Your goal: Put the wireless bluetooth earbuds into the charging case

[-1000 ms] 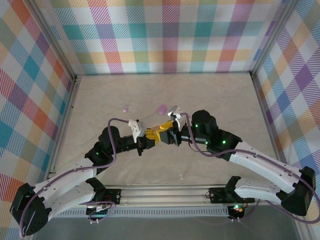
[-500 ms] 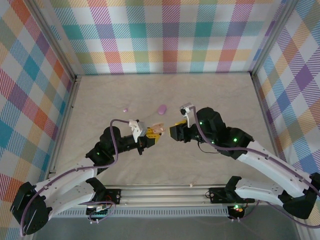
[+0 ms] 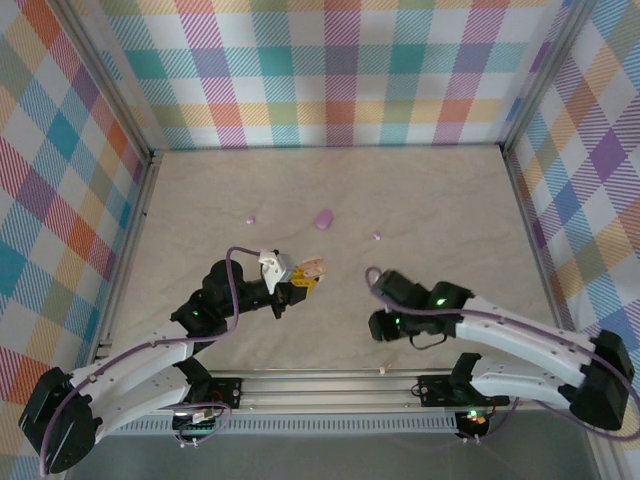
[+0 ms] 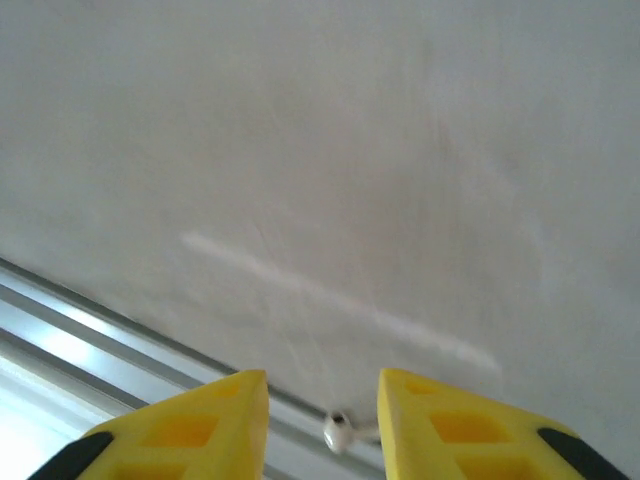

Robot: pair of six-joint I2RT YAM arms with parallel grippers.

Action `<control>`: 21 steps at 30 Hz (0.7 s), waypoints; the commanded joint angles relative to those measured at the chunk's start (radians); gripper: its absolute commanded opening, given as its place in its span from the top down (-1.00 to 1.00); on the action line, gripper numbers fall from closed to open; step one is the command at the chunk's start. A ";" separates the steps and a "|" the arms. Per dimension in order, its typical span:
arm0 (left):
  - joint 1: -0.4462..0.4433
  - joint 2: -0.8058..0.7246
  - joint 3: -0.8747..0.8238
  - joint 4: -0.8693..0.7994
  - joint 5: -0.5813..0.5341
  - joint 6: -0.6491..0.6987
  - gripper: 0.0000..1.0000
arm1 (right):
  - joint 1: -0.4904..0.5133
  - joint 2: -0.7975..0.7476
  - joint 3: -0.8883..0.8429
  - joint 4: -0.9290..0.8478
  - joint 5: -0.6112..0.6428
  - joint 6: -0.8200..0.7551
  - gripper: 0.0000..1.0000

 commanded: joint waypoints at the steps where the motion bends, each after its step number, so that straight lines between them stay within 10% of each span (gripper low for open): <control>1: 0.001 -0.030 -0.013 -0.015 0.014 0.024 1.00 | 0.089 0.023 -0.041 -0.002 -0.032 0.137 0.27; 21: 0.001 -0.044 -0.032 -0.027 0.001 0.023 1.00 | 0.279 0.306 -0.018 -0.009 -0.006 0.201 0.28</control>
